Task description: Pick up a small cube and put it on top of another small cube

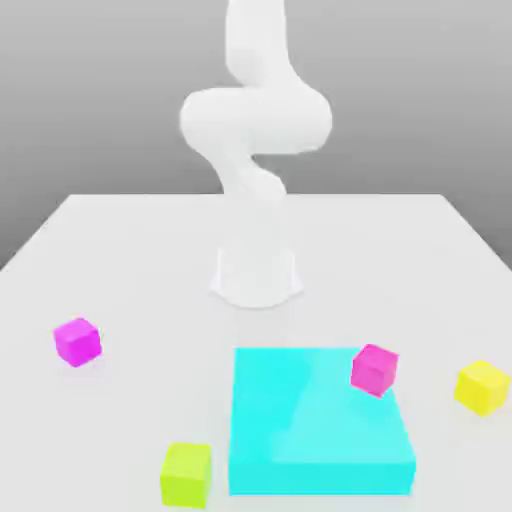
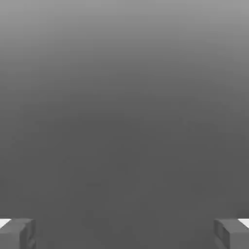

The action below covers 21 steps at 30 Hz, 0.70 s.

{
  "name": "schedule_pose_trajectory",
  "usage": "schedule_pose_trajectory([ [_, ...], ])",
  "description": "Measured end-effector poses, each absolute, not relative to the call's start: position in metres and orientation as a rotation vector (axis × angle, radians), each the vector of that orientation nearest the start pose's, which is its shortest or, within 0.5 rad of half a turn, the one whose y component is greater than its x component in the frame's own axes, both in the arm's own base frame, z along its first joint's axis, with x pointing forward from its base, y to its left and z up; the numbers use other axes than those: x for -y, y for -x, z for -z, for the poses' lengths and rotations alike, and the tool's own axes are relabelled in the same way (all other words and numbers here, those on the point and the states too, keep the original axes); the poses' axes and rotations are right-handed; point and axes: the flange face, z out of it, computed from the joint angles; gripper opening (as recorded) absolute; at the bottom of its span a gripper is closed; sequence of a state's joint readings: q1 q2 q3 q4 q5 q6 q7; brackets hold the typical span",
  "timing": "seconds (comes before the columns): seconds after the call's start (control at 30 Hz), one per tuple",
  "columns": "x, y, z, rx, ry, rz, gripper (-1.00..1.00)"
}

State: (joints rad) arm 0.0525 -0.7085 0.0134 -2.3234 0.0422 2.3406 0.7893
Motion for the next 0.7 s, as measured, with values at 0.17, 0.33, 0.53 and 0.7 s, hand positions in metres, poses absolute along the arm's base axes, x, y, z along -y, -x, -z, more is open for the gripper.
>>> schedule_pose_trajectory([
  [0.17, -0.098, -0.427, -0.579, -0.842, 2.600, 0.662, 0.00],
  [0.33, -0.174, -0.440, -0.482, -0.720, 2.718, 0.449, 0.00],
  [0.53, -0.257, -0.413, -0.363, -0.571, 2.871, 0.229, 0.00],
  [0.7, -0.314, -0.355, -0.266, -0.405, 3.015, 0.082, 0.00],
])
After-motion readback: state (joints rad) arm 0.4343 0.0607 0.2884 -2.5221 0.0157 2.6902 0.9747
